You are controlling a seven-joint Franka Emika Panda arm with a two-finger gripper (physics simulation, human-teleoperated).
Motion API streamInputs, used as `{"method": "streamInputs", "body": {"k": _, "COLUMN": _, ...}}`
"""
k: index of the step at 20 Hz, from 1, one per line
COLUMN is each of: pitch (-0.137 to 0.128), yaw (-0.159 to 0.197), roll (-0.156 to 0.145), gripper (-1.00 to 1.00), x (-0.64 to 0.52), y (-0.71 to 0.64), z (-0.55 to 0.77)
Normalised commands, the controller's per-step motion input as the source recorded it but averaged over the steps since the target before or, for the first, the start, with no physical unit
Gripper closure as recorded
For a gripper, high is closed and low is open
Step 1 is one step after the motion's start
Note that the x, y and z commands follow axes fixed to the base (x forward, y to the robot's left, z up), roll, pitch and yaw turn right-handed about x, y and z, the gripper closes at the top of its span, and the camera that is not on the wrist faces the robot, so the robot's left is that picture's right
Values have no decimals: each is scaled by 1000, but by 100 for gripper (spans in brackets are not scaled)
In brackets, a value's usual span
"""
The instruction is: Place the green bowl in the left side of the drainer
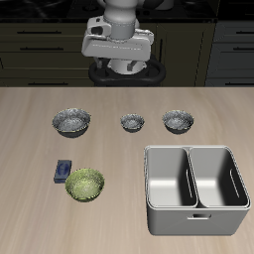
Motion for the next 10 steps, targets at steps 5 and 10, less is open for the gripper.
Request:
{"method": "streamInputs", "body": {"k": 5, "pitch": -3, "yaw": -2, "roll": 1, "gripper": -100, "x": 224, "y": -275, "z": 93}}
{"method": "streamInputs", "body": {"k": 10, "pitch": 9, "yaw": 13, "roll": -26, "gripper": -100, "x": 314, "y": -333, "z": 59}}
